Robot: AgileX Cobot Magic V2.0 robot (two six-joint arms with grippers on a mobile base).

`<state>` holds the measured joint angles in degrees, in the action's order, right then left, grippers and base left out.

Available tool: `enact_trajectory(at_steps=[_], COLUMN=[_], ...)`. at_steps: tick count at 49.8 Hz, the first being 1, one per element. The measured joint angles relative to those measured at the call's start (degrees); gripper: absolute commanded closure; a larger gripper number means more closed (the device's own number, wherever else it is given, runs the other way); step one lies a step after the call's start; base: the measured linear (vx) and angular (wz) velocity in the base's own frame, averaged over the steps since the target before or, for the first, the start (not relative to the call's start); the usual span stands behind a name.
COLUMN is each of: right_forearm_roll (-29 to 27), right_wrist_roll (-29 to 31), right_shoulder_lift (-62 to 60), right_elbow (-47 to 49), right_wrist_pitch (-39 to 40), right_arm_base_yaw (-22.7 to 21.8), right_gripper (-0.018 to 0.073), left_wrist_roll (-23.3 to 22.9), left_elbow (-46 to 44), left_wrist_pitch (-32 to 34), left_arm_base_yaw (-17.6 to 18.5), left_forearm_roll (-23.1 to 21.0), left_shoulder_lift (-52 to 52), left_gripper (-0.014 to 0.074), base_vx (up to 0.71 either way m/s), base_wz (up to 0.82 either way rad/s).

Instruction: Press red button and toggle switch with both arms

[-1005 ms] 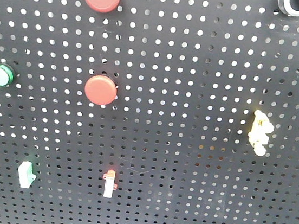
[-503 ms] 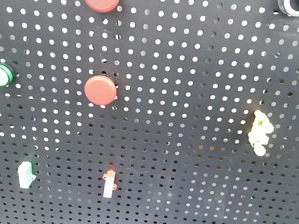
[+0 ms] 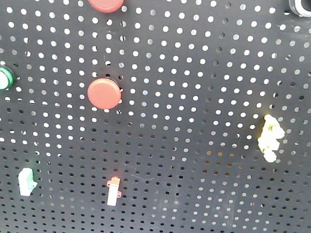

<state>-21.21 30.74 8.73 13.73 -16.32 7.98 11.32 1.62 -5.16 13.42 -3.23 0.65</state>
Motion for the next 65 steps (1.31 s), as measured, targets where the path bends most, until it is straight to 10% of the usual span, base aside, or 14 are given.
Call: enact_trajectory(at_steps=[41, 56, 65], right_forearm_roll=[1.45, 26.12, 27.67], right_wrist_roll=[-0.56, -35.93, -39.71], right_shoulder_lift=[0.0, -1.18, -8.06], right_elbow=[-1.03, -13.3, -15.47], right_wrist_pitch=[0.56, 4.74, 4.75], right_arm_base_yaw=[0.0, -0.06, -3.15], right_gripper=[0.0562, 0.0562, 0.0562], left_wrist_roll=[0.01, 0.01, 0.01], left_elbow=[0.0, 0.0, 0.0], left_wrist_pitch=[-0.31, -0.31, -0.31], left_arm_base_yaw=[0.0, 0.0, 0.0], left_forearm_roll=[-0.12, -0.12, -0.12], left_shoulder_lift=[0.0, 0.0, 0.0], left_gripper=[0.0594, 0.0594, 0.0594], base_vx=[0.0, 0.0, 0.0], base_wz=[0.0, 0.0, 0.0])
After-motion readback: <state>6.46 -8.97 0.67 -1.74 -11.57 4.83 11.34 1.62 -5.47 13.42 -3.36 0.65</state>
